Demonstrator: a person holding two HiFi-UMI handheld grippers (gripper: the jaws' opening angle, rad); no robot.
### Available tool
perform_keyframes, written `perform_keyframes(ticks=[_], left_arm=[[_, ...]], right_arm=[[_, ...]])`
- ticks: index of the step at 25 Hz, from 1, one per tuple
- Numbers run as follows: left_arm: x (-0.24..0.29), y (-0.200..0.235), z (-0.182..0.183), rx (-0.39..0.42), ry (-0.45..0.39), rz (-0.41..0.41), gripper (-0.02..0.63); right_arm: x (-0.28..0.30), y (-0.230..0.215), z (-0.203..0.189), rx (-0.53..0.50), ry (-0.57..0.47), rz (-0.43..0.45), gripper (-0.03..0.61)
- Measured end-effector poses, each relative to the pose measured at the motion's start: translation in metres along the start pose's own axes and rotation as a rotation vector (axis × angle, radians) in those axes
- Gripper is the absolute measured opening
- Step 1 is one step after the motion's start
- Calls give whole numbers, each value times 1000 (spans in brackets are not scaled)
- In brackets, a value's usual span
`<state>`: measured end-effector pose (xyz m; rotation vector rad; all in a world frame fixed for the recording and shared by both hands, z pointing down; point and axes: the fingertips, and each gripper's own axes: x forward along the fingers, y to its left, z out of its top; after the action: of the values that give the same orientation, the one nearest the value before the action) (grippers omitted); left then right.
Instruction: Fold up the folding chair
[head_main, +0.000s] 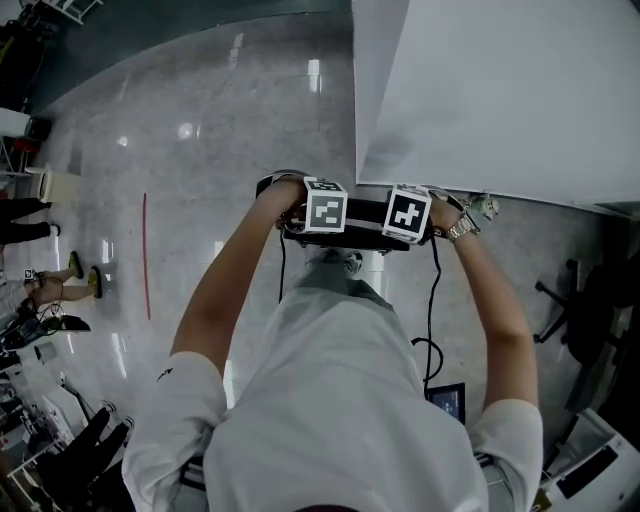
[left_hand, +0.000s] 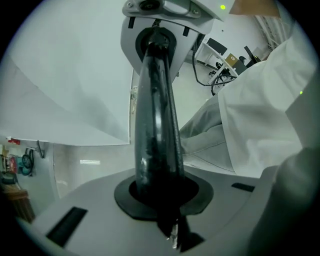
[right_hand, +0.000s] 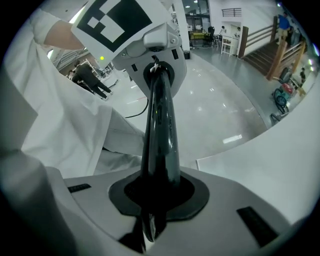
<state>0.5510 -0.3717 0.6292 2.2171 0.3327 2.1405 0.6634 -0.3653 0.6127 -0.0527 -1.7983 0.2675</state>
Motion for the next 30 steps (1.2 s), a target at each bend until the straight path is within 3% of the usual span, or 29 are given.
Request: perform_keyframes(ticks=[5, 10, 18, 25, 30], left_arm=[[-2, 10, 1, -1, 9, -5, 57], [-13, 40, 10, 29, 15, 40, 57], [-22, 86, 35, 100, -1, 68, 57], [-24, 136, 40, 129, -7, 60, 57], [-23, 155, 49, 124, -12, 56, 58]], right_arm=[[-4, -9, 0, 7, -10, -10, 60], [-22, -34, -2, 20, -32, -80, 60], [-32, -70, -29, 141, -48, -103, 64], [-48, -135, -41, 218, -77, -220, 217], [-66, -156, -55, 240, -127, -243, 258]])
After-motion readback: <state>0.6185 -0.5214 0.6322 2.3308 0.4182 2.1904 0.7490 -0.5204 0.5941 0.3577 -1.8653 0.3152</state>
